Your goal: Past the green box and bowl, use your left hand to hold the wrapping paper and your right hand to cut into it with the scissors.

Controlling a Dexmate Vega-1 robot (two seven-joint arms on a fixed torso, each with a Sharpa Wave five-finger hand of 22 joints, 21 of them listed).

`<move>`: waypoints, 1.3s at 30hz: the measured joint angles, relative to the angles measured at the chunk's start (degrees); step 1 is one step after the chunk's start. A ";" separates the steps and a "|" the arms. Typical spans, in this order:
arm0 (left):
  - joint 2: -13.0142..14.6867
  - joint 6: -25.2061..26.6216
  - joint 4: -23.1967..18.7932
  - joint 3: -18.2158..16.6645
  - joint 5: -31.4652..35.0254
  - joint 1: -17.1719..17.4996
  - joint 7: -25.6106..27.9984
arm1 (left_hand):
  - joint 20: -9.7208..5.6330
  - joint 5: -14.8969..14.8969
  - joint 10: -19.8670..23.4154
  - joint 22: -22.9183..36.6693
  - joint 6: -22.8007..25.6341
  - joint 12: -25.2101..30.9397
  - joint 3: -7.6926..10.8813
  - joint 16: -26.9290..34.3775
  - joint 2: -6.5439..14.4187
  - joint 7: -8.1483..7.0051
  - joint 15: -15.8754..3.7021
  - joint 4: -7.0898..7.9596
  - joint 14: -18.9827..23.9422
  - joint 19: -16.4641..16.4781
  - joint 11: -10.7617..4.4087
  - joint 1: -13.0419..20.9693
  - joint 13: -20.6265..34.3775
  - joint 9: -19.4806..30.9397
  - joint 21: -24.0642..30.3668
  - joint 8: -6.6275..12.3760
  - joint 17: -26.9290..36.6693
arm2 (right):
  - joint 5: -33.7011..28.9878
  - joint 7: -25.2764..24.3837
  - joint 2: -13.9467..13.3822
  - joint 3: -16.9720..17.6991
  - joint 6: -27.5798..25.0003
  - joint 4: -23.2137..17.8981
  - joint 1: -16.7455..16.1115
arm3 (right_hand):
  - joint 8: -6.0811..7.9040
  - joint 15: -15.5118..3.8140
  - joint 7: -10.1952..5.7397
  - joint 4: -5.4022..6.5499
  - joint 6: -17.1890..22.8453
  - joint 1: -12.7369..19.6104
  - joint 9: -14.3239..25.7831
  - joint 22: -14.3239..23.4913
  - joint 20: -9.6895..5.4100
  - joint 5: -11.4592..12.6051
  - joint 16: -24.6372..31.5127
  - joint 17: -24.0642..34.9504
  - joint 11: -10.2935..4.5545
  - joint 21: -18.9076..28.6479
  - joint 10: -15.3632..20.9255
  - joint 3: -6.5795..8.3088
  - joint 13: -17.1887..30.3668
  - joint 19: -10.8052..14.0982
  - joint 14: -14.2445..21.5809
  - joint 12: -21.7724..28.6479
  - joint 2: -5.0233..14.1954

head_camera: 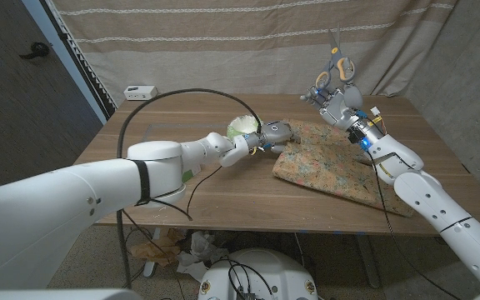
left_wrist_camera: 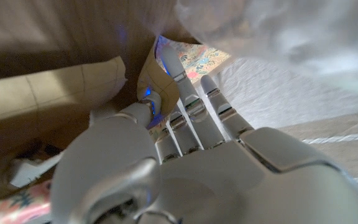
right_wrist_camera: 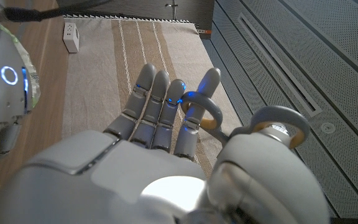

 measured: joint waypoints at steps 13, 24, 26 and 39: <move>0.09 -2.49 -0.39 -10.70 -18.45 1.84 -16.68 | 0.00 0.00 0.23 1.05 0.22 6.08 -1.44 3.21 0.07 0.22 -0.47 -0.15 0.33 0.00 0.47 0.72 1.25 0.41 2.51 0.10 7.24 | 0.74 1.88 0.92 -0.39 0.30 1.42 0.32 | 0.00 0.00 0.00 0.00 0.00 -0.36 0.00 0.01 0.00 0.00 0.26 -0.27 0.09 0.27 -0.09 0.00 -0.06 0.00 0.00 0.05 0.36; -0.21 -3.46 -0.54 -20.50 -32.51 3.52 -27.56 | -0.10 -0.01 0.66 1.32 0.63 6.96 -1.51 3.42 0.35 0.63 -0.30 -0.08 -0.14 0.73 0.84 1.00 1.08 0.32 3.60 0.07 8.92 | 1.49 3.56 1.55 -0.61 0.29 2.79 0.65 | -0.50 0.00 0.62 0.01 0.62 -0.36 -0.01 0.01 0.00 0.00 0.26 -0.53 0.20 0.32 -0.19 0.01 -0.31 0.00 0.00 0.48 0.36; -0.34 -3.50 -0.56 -22.10 -35.50 3.78 -29.86 | -0.10 -0.04 0.66 1.32 0.62 6.95 -1.51 3.64 0.74 0.63 -0.30 -0.08 -0.13 0.72 0.83 1.40 1.04 0.23 3.61 0.06 9.22 | 1.62 3.96 1.66 -0.65 0.20 3.11 0.75 | -0.50 0.00 0.64 0.01 0.63 -0.36 -0.01 -0.19 0.00 0.00 0.26 -0.53 0.21 0.31 -0.19 0.01 -0.33 0.00 0.00 0.48 0.36; -1.22 -2.76 -0.55 -30.12 -45.42 4.91 -38.61 | -0.30 -0.05 0.69 1.31 0.84 6.54 -1.09 0.18 1.03 0.41 0.93 0.81 -2.01 0.48 0.82 1.85 0.65 -0.30 4.66 -0.11 6.72 | 2.43 5.77 2.01 -1.08 -1.06 4.47 1.36 | -0.50 0.00 0.73 0.01 0.73 -0.36 -0.02 -0.26 0.00 0.00 0.70 -0.69 0.15 0.45 -0.22 0.01 -0.33 0.00 0.00 0.47 0.36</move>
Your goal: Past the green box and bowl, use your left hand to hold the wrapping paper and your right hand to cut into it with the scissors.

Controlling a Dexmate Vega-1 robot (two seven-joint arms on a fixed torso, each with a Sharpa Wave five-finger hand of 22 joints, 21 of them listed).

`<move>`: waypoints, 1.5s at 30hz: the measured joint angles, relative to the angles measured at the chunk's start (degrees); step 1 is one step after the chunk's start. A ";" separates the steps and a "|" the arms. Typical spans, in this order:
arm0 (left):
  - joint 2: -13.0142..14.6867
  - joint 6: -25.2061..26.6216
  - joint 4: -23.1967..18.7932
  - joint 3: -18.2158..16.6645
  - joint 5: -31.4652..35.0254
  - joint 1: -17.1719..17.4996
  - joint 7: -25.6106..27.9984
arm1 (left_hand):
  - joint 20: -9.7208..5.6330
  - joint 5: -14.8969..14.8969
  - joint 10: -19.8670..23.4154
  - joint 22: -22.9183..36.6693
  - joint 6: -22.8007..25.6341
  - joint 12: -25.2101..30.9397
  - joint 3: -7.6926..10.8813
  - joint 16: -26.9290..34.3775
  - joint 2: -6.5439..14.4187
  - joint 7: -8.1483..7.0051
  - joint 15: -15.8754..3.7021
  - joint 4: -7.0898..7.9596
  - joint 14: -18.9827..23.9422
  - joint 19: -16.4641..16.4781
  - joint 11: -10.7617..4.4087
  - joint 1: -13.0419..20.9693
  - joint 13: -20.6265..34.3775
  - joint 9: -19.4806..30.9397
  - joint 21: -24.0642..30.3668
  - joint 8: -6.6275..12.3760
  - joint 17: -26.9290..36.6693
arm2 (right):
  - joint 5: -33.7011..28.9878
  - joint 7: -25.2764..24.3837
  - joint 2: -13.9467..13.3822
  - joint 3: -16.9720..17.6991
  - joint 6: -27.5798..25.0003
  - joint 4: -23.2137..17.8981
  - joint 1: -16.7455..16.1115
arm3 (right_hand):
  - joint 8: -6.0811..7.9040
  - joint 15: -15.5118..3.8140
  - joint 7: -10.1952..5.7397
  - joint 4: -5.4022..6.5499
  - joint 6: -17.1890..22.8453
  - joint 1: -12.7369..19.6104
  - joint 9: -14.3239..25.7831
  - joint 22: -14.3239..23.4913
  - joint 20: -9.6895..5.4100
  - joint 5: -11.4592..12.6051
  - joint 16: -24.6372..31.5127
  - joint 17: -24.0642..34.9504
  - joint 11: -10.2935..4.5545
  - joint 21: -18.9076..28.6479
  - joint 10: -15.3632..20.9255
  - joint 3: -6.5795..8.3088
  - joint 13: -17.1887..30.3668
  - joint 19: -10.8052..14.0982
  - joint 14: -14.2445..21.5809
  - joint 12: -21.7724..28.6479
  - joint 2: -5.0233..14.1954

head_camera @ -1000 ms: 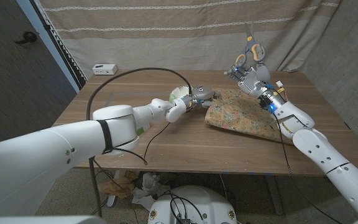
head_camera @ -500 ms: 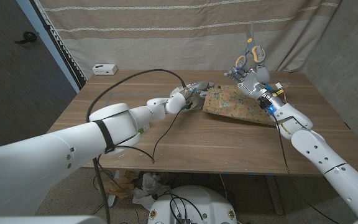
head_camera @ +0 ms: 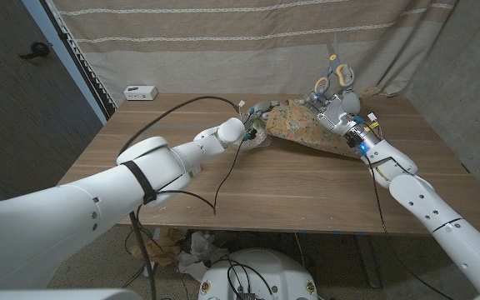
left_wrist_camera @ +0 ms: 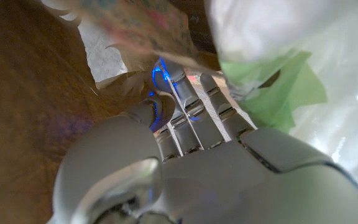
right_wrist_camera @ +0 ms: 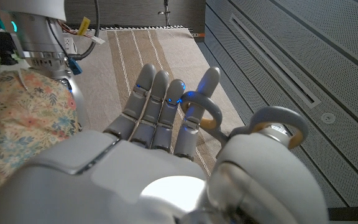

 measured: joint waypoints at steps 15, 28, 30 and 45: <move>-0.84 1.05 0.32 -5.11 -6.04 0.65 -3.57 | 0.30 -0.16 -0.55 -0.29 -0.01 -0.21 0.10 -3.74 -0.02 0.00 0.29 0.89 -0.69 -0.91 -0.56 -0.01 -0.53 -0.29 0.88 -0.27 -2.92 | 0.73 1.45 0.27 -1.47 -2.35 1.04 0.87 | 0.00 0.00 0.00 0.02 0.00 -0.23 0.21 0.01 0.00 0.00 0.00 -0.29 0.02 0.08 0.01 0.02 -0.22 0.00 0.00 0.36 0.23; -2.68 6.90 0.96 -10.07 -12.38 -0.09 -7.97 | 0.30 -0.17 -0.55 -0.96 -0.02 -0.21 0.32 -6.55 -0.03 0.01 0.29 1.10 -0.68 -0.91 -0.55 -0.03 -0.79 -0.31 1.77 -0.33 -5.04 | 1.04 2.17 0.37 -2.54 -3.97 1.39 1.15 | -0.39 0.00 0.09 -0.22 0.09 -0.23 0.28 0.01 0.00 0.05 0.00 -0.60 0.04 0.10 0.01 -0.22 -0.38 0.00 0.00 0.56 0.23; -3.06 6.90 1.05 -11.08 -12.38 -0.42 -7.97 | 0.30 -0.17 -0.55 -1.06 -0.02 -0.22 0.32 -6.76 -0.04 0.01 0.29 1.10 -0.68 -0.91 -0.55 -0.03 -1.03 -0.31 1.89 -0.33 -5.11 | 1.07 2.27 0.37 -2.54 -4.10 1.39 1.15 | -0.39 0.00 0.09 -0.22 0.09 -0.23 0.28 0.02 0.00 0.05 0.34 -0.52 0.04 0.30 0.01 -0.22 -0.30 0.00 0.00 0.56 0.23; -3.74 17.46 -1.77 -17.12 -20.54 -0.38 -14.64 | -0.01 -0.17 1.63 -2.01 0.47 0.52 -0.50 -8.97 -0.92 1.12 -2.06 1.71 6.20 4.14 -0.62 -0.52 -1.85 -0.21 7.19 0.26 -12.18 | 1.12 2.44 0.38 -2.83 -4.41 1.56 0.74 | -0.81 0.00 0.09 -0.22 0.09 -0.23 0.27 0.02 0.00 0.06 0.34 -0.90 0.14 0.29 -0.08 -0.22 -1.02 0.00 0.00 0.79 0.23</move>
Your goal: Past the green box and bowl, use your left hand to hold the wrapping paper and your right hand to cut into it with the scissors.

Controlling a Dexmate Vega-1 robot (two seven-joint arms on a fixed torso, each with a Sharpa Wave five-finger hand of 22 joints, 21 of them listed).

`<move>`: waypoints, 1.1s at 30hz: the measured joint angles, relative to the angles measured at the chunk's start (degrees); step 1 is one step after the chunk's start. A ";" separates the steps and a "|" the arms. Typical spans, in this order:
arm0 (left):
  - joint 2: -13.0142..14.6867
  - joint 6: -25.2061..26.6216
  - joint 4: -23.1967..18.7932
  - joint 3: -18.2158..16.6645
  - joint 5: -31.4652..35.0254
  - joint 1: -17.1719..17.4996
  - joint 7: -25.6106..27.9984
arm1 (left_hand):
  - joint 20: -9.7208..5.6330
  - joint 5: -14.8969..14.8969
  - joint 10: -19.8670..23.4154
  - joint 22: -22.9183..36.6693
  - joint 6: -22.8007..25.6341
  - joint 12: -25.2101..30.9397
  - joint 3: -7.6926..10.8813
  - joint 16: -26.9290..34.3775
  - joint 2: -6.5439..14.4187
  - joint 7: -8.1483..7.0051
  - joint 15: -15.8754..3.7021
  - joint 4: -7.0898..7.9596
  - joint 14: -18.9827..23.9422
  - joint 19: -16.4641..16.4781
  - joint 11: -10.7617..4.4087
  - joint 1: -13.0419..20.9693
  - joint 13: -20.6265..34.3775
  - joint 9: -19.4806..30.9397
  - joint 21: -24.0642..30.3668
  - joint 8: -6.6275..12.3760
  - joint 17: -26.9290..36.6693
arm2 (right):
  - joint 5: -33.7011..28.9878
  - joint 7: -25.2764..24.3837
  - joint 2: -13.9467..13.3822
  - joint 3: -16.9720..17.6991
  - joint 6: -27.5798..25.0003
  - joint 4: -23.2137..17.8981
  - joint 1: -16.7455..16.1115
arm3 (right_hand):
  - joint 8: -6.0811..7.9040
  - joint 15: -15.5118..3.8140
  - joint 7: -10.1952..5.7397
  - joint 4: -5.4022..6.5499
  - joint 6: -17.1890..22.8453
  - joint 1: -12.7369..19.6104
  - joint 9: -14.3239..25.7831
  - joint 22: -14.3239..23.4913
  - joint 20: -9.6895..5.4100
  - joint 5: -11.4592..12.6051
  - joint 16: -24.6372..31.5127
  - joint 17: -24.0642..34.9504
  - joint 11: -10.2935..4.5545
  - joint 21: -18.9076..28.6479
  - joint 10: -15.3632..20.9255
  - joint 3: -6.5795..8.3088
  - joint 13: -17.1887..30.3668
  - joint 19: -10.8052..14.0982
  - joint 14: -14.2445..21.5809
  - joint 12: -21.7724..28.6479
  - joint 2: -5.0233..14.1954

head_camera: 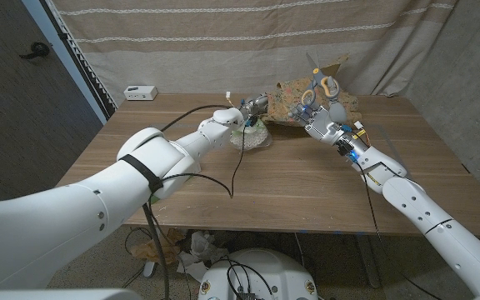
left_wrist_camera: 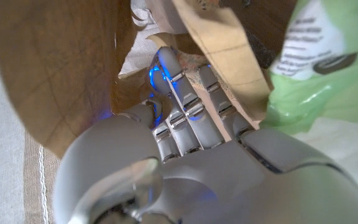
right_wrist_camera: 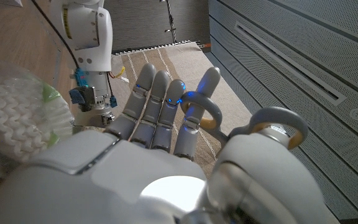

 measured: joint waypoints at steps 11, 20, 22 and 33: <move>-0.27 3.68 -0.73 -4.10 -3.35 -0.27 -4.62 | 0.01 0.01 1.13 -0.32 1.91 1.58 -0.54 -1.17 -0.21 0.42 0.09 -1.20 1.14 -1.06 0.11 -0.54 1.53 -0.26 1.09 1.03 -4.60 | -0.53 -0.02 -0.28 -0.21 -0.19 0.31 0.17 | -0.83 0.00 0.00 0.00 0.00 0.00 -0.99 -0.02 0.00 0.00 0.00 -0.77 0.00 0.06 0.00 0.00 -1.88 0.00 0.00 -0.85 0.00; -0.94 4.59 -0.95 -8.27 -3.67 -1.47 -4.94 | 0.12 0.01 0.81 -0.68 1.92 2.17 -0.38 -1.12 -0.37 0.41 -0.06 -1.51 1.57 -3.65 -0.10 -0.68 2.83 0.27 1.52 1.10 -6.38 | -1.20 -0.15 -0.34 -0.22 -0.18 0.36 0.23 | -1.62 0.00 0.53 -0.23 0.53 -0.25 -3.15 -0.29 -0.33 -0.44 0.00 -1.86 -0.03 0.22 1.08 -0.23 -3.92 0.33 0.00 -1.46 -0.25; -1.14 8.84 -0.97 -9.30 -4.47 -1.60 -5.61 | 0.14 0.01 0.60 -0.81 1.91 2.27 -0.38 -1.12 -0.37 0.41 0.11 -1.51 1.27 -3.99 -0.09 -0.68 2.83 0.49 1.52 1.10 -6.70 | -1.32 -0.21 -0.84 -0.23 -0.15 0.39 0.25 | -1.85 0.00 0.60 -0.23 0.60 -0.31 -3.51 -0.29 -0.33 -0.44 0.00 -1.86 -0.03 0.22 1.08 -0.23 -3.96 0.33 0.00 -1.47 -0.31; -2.43 12.02 -1.01 -15.43 -2.56 -2.00 -8.00 | 0.17 0.01 0.49 -1.35 1.92 2.29 0.33 -1.12 -0.45 0.41 0.01 -2.22 0.18 -5.20 -0.05 -0.75 2.70 -0.84 2.13 1.13 -8.03 | -2.51 -0.88 -2.09 -0.02 0.29 -0.05 -0.45 | -2.91 0.00 0.60 -0.23 0.61 -0.53 -5.18 -0.29 -0.32 -0.44 -0.01 -2.31 -0.01 0.22 1.07 -0.23 -4.18 0.32 0.00 -1.50 -0.08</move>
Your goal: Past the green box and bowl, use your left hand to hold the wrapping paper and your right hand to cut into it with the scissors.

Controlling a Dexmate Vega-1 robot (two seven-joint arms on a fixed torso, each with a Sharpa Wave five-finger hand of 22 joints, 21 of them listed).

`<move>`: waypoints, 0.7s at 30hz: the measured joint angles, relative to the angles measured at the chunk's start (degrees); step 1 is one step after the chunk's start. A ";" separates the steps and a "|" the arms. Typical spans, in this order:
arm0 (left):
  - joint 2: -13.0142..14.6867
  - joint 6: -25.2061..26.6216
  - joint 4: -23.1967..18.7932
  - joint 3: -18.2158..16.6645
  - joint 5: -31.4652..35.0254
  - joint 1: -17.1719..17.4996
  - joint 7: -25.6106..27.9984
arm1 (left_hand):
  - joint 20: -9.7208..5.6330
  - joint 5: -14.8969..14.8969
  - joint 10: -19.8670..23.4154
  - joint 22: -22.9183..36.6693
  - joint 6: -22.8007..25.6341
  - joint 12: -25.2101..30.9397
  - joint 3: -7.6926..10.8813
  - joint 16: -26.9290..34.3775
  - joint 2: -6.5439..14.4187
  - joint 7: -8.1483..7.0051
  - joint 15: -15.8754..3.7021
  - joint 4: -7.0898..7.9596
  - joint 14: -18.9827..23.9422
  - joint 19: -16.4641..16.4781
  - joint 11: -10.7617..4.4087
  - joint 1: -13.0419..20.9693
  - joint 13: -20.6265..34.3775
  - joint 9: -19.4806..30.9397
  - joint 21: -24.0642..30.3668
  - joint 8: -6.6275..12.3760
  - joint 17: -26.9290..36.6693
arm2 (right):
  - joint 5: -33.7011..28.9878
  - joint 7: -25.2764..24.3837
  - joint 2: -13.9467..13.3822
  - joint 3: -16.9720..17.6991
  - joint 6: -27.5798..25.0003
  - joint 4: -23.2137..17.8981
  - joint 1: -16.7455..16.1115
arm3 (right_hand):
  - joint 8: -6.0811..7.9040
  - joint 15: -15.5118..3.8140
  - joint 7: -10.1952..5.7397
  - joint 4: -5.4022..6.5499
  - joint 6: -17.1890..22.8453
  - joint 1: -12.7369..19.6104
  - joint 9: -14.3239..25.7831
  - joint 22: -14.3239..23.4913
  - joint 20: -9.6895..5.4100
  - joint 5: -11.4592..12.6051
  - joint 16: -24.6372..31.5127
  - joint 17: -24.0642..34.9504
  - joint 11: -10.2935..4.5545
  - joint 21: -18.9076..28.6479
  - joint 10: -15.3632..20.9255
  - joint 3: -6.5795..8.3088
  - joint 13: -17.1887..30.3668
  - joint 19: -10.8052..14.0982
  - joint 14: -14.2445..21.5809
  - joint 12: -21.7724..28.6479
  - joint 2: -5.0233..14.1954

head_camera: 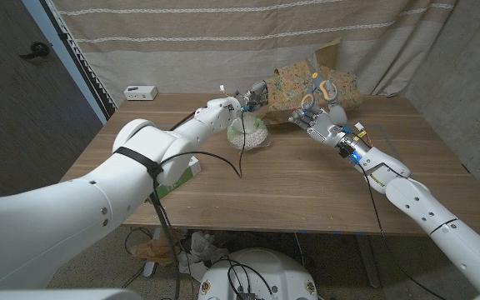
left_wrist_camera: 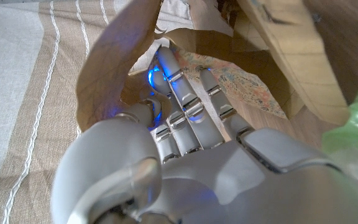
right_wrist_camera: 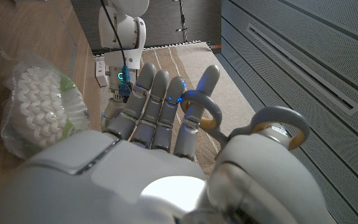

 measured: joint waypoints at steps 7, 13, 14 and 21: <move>-1.42 2.19 -0.02 -5.57 2.93 -0.27 -0.85 | 0.13 0.00 -0.01 -0.49 0.00 0.00 0.17 0.00 -0.01 0.00 0.07 -0.17 -0.55 -0.47 0.01 -0.01 -0.16 0.52 0.44 0.22 -0.44 | -0.88 -0.48 -0.82 0.34 0.61 -0.41 -0.70 | 0.00 0.00 0.01 0.00 0.01 -0.18 0.00 0.00 0.00 0.01 0.00 -0.07 0.31 0.00 0.29 0.00 -0.02 0.00 0.00 0.24 -0.18; -3.97 4.29 -0.03 -13.22 8.87 -0.64 -0.11 | 0.13 0.00 0.30 -0.78 0.00 -0.02 0.23 0.00 -0.16 0.00 0.07 -0.23 -0.54 -0.47 0.08 -0.15 -0.23 0.57 0.89 0.23 -0.53 | -1.59 -0.97 -1.65 0.61 1.04 -0.72 -1.30 | 0.00 0.00 0.01 0.01 0.01 -0.40 0.00 0.01 0.00 -0.15 0.00 -0.29 0.31 0.00 0.29 0.01 -0.04 0.00 0.00 0.24 -0.40; -4.31 4.53 -0.03 -14.35 10.13 -0.69 -0.11 | 0.12 0.00 0.33 -0.78 0.00 -0.02 0.23 0.00 -0.22 0.00 0.03 -0.23 -0.58 -0.49 0.06 -0.22 -0.28 0.58 0.88 0.23 -0.63 | -1.65 -1.02 -1.81 0.64 1.05 -0.76 -1.39 | 0.00 0.00 0.01 0.01 0.01 -0.39 0.00 0.01 0.00 -0.19 0.00 -0.34 0.31 0.00 0.29 0.01 -0.04 0.00 0.00 0.24 -0.39; -7.70 5.82 -0.05 -26.39 19.97 -1.22 -0.54 | 0.04 -0.22 0.94 -1.21 0.27 -0.01 0.30 0.20 -0.21 0.11 0.19 -0.63 -1.04 -1.19 0.06 -0.20 -0.17 0.86 1.33 0.23 -0.80 | -2.24 -1.24 -2.75 0.77 1.05 -0.95 -1.84 | -0.56 0.01 0.41 -0.12 0.41 -0.61 0.00 0.01 0.00 -0.20 0.00 -0.34 0.64 0.00 -0.04 -0.12 -0.28 -0.01 0.00 0.24 -0.61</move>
